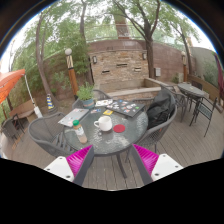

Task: Pour water

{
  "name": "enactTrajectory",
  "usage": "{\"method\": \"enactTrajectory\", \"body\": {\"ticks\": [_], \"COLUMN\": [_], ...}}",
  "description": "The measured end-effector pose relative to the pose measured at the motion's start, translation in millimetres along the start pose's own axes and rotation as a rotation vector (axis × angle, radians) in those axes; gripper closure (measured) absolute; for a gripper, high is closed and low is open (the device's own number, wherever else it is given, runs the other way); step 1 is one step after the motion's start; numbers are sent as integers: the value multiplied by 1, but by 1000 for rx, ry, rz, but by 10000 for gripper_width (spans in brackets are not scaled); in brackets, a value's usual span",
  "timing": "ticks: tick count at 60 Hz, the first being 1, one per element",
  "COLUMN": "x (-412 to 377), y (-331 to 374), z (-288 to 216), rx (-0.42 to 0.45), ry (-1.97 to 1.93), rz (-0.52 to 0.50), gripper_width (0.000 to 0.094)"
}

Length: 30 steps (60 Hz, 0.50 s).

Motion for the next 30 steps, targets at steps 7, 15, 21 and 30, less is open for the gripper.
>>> {"method": "enactTrajectory", "body": {"ticks": [7,15,21,30], "x": [-14,-63,-101,-147], "y": [3,3,-1,-28], "z": [-9,0,1,15], "rx": [10,16,49,59], "ry": [-39,-28,-17,2], "rz": [49,140,171,156], "gripper_width": [99,99,99,97]}}
Point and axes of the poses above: the point between the fingertips, and its own axes, seen from behind it with the camera up: x to the right, z down, y backward, against the way the camera looks, the point moved 5 cm from there along y, backward, against the way the camera looks, and after that the axes turned 2 degrees about x, right-handed, at the moved point
